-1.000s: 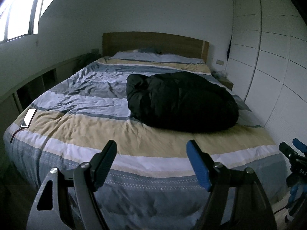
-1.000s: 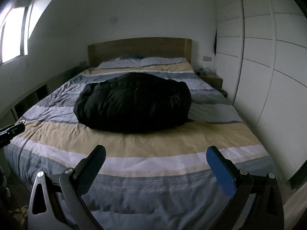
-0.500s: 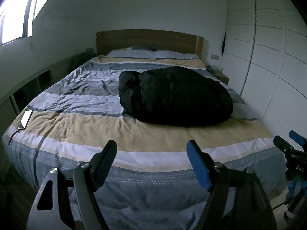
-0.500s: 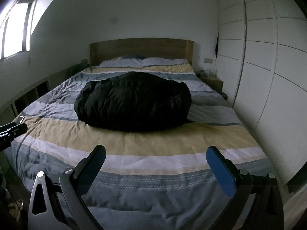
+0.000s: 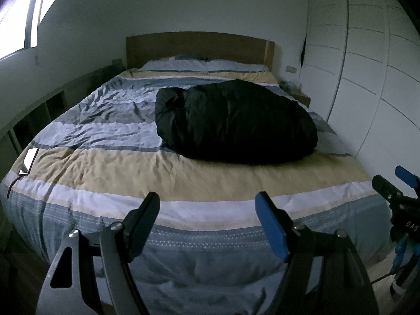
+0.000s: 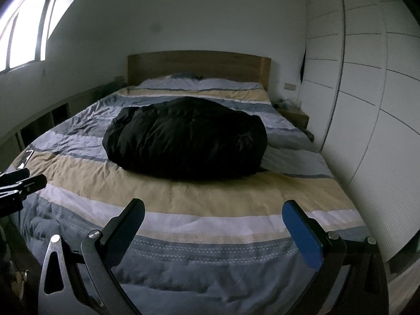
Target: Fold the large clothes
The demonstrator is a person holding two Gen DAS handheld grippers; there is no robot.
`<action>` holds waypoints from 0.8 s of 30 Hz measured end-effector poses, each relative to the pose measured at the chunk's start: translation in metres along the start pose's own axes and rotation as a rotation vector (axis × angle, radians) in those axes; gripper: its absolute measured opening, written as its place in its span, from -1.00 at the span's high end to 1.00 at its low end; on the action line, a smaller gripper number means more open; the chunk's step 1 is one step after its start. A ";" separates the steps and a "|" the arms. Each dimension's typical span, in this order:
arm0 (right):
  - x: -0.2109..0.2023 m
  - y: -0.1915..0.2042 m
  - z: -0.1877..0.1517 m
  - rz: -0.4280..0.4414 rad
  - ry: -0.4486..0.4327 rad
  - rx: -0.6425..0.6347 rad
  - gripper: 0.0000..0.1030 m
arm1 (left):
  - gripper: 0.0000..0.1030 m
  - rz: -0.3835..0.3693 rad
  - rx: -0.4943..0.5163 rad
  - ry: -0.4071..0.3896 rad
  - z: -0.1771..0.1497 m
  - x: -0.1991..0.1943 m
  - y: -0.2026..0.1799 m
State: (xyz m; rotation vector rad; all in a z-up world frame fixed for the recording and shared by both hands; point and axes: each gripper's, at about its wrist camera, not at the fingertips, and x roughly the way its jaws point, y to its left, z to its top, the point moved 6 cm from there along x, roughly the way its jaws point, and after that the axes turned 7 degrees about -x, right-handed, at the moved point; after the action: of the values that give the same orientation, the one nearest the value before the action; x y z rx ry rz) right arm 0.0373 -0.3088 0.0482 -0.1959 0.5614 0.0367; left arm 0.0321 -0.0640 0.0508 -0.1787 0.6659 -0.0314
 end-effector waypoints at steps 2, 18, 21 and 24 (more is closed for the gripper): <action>0.004 0.001 0.000 0.005 0.006 -0.001 -0.99 | -0.43 0.000 0.001 0.005 -0.001 0.003 0.000; 0.026 -0.003 -0.009 0.023 0.046 0.010 -0.99 | -0.43 0.000 0.033 0.037 -0.011 0.026 -0.010; 0.028 -0.005 -0.011 0.021 0.050 0.016 -0.99 | -0.43 -0.002 0.039 0.038 -0.013 0.028 -0.012; 0.028 -0.008 -0.013 0.020 0.053 0.019 -0.99 | -0.43 -0.006 0.046 0.040 -0.014 0.029 -0.015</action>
State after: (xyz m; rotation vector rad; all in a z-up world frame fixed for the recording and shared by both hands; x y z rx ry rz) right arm 0.0550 -0.3196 0.0241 -0.1730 0.6162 0.0455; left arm 0.0466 -0.0833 0.0246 -0.1356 0.7034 -0.0560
